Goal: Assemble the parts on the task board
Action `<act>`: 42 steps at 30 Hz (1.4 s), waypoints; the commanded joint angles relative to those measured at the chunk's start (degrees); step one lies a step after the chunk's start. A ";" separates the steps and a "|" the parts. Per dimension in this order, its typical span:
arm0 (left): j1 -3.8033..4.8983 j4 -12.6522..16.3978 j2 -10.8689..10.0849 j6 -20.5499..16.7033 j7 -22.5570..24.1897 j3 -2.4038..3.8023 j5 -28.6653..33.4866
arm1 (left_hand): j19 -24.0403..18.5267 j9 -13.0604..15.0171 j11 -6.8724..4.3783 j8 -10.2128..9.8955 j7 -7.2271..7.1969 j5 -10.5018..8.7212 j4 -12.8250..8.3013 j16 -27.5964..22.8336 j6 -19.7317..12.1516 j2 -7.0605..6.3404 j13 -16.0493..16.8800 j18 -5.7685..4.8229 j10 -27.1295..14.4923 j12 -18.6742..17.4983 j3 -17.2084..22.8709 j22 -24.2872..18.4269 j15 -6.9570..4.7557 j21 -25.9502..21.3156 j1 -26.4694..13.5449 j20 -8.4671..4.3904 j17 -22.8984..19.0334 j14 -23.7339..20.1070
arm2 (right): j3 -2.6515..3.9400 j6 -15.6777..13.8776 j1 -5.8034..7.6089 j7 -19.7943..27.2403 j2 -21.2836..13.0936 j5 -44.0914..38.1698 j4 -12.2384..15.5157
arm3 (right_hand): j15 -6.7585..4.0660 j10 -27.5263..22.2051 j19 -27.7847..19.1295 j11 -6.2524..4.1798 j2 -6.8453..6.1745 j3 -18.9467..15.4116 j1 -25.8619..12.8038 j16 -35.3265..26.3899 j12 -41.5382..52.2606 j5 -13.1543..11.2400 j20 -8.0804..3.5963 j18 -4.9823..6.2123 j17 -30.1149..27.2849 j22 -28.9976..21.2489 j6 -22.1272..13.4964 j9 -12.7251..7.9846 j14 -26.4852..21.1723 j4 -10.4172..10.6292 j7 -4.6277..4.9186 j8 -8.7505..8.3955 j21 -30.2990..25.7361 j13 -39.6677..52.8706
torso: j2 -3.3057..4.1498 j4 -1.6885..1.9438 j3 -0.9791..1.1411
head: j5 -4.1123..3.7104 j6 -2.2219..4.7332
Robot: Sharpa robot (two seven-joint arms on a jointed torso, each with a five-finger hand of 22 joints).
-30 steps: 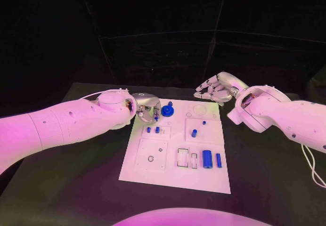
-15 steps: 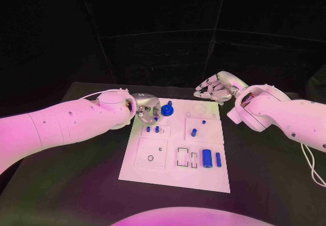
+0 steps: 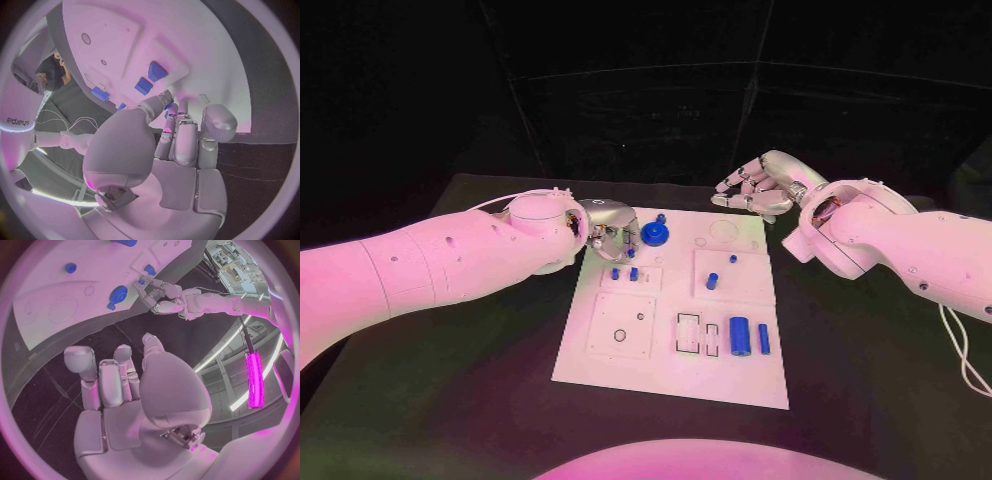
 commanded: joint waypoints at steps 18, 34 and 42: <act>0.08 0.78 -1.95 -2.21 -0.81 0.06 2.49 | -1.82 -0.01 1.05 -5.31 0.49 -0.30 -0.14 -0.85 -4.38 -0.83 -0.25 0.84 -5.06 -4.58 -2.51 -5.22 1.28 -5.80 0.43 0.94 -1.62 0.79 | 0.03 2.35 0.08 -0.38 -0.47 -3.22 -1.87 | 0.07 -8.51 -3.05 0.55 1.31 1.25 5.78 -18.78 -21.67 -4.63 0.28 2.13 -18.59 -8.72 0.26 0.01 -2.76 0.02 0.33 0.91 -6.42 -20.25 | -0.09 0.01 -0.06 | -0.35 0.27; 0.81 1.67 -9.68 -3.72 18.97 0.12 62.17 | -13.93 0.21 2.42 -5.97 2.38 -0.26 0.79 -22.38 -1.84 0.67 0.06 3.77 -7.08 -1.32 -7.41 -23.97 2.89 -28.47 1.37 2.61 -33.36 -16.20 | -0.03 7.83 -2.84 -3.14 -3.07 -29.37 -0.91 | 0.23 -6.27 -2.04 0.67 -1.26 5.91 13.17 -23.41 -38.84 -10.51 0.36 2.07 -21.64 -8.66 4.68 -0.16 -1.15 -2.68 -0.45 0.26 -6.84 -36.41 | -0.53 -0.10 -0.11 | -3.31 1.34; 0.75 4.70 -11.38 -5.50 24.24 0.07 77.76 | -13.67 0.37 1.82 -4.75 1.97 -0.20 1.64 -22.01 0.14 2.41 0.71 3.87 -4.06 2.21 -8.78 -25.29 2.55 -29.83 0.88 2.48 -34.51 -16.73 | -0.04 6.63 -4.96 -4.02 -2.67 -35.85 0.81 | 0.99 -6.12 -1.79 1.86 -2.09 7.84 13.95 -24.29 -42.43 -12.26 1.09 2.01 -21.98 -8.75 2.81 -0.21 -1.00 -2.84 1.16 -2.51 -6.90 -41.09 | -0.56 0.03 -0.30 | -4.71 1.29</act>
